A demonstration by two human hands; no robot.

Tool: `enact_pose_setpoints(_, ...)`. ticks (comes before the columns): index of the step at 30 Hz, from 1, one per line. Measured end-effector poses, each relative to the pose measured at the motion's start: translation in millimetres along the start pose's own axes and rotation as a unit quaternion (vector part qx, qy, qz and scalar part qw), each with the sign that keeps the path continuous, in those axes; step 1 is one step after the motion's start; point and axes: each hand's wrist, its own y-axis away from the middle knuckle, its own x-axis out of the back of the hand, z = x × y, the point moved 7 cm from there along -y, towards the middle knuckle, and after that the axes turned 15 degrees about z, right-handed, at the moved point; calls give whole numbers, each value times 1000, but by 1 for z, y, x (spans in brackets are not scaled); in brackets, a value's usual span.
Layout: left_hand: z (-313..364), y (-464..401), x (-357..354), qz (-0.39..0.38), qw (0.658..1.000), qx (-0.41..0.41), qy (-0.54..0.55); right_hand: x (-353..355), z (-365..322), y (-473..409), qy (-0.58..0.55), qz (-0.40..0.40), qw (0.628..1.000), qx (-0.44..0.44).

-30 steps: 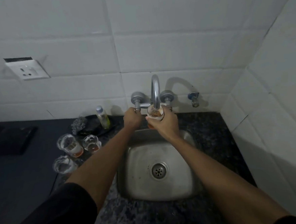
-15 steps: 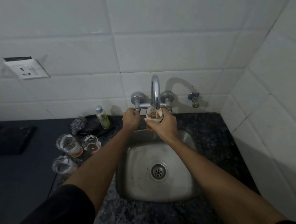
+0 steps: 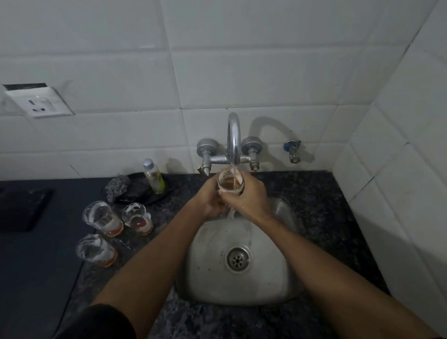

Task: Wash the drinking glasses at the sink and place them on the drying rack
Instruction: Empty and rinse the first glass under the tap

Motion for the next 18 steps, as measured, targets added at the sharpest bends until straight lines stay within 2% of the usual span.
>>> enact_pose_setpoints(3,5,5,-6,-21,998,-8,62,2,-5,1,14,-22,998,60)
enact_pose_setpoints(5,9,7,-5,-10,994,-11,107,9,-13,1,60,-16,987,150)
enact_pose_setpoints(7,11,8,-2,22,989,-8,144,15,-28,3,113,-3,954,276)
enact_pose_setpoints(10,14,13,-1,45,987,-12,153,11,-40,15,164,-28,882,441)
enact_pose_setpoints(11,15,14,-3,47,987,-16,153,8,-39,18,164,-41,872,459)
enact_pose_setpoints(15,22,21,-9,28,987,-52,151,2,-27,8,150,-112,898,397)
enact_pose_setpoints(18,22,24,-9,40,990,-51,124,4,-32,11,195,-154,854,458)
